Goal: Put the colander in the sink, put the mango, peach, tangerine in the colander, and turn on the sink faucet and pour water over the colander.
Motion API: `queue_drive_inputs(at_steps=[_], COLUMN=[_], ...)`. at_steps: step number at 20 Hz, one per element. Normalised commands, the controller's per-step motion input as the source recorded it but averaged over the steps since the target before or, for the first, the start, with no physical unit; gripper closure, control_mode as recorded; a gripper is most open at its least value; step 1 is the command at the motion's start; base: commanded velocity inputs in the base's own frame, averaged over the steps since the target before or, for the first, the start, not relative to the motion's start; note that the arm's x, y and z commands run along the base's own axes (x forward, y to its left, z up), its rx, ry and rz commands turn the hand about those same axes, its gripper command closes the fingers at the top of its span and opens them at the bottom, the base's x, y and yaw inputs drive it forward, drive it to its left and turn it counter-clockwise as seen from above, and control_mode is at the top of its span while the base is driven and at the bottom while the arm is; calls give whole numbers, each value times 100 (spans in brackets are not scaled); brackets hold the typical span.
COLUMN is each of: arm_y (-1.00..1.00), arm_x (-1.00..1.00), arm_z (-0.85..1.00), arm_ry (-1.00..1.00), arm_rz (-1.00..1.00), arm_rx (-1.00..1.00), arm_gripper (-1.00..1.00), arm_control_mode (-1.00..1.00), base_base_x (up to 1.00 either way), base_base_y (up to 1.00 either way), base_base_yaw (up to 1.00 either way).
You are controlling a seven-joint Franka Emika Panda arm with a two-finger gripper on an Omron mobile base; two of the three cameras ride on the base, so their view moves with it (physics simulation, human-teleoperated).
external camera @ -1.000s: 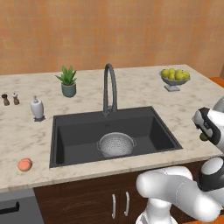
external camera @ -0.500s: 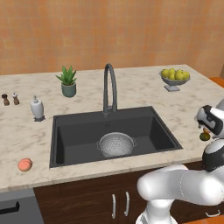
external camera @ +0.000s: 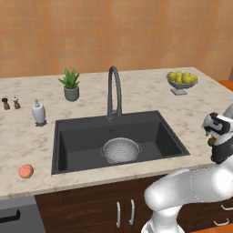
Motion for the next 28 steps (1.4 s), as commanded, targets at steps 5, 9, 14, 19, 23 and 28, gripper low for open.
queue_drive_inputs(at_steps=[5,9,14,19,23,28], arm_y=[-19,-16,-12,-15,-10,-2], arm_x=[9,26,27,16,9,6], arm_z=[-24,-23,-22,-22,-28,-31], arm_ry=[0,1,4,8,3,2], arm_rz=[0,0,0,0,0,0], arm_rx=[0,0,0,0,0,0], arm_gripper=[-100,-100,-100,-100,-100,100], arm_control_mode=[-100,-100,-100,-100,-100,-100], base_base_x=[0,0,0,0,0,0], base_base_y=[0,0,0,0,0,0], base_base_yaw=[0,0,0,0,0,0])
